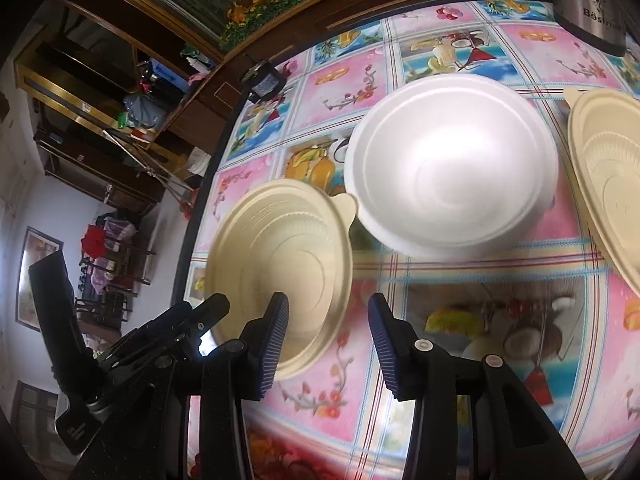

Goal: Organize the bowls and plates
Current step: 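Grasp the rim of the large beige plastic plate with both grippers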

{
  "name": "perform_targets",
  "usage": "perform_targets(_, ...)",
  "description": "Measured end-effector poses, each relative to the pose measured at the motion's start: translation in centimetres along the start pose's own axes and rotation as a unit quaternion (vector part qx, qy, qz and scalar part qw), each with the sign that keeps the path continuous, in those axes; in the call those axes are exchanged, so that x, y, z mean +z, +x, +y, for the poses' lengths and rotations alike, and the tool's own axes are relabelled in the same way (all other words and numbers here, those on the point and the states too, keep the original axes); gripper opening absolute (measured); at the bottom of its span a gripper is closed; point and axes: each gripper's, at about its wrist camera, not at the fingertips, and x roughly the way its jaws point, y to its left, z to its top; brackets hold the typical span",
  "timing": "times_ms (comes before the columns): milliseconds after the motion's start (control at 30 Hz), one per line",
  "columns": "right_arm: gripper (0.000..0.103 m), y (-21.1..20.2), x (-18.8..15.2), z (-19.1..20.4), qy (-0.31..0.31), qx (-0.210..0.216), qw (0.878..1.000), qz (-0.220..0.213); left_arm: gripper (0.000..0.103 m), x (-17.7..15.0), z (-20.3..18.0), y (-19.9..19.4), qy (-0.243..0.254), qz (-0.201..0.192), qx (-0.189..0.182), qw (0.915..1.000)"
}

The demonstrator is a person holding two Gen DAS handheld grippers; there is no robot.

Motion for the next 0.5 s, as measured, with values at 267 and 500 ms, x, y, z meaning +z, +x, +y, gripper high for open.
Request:
perform_targets(267, 0.033, 1.8, 0.3, -0.5, 0.002, -0.013, 1.0, 0.012, 0.057, -0.1, -0.5, 1.8, 0.009, 0.013, 0.008, 0.9998)
perform_targets(500, 0.02, 2.4, 0.3, -0.3, -0.008, -0.019, 1.0, 0.016, 0.031, -0.4, -0.7, 2.5, 0.016, 0.019, 0.002, 0.9997)
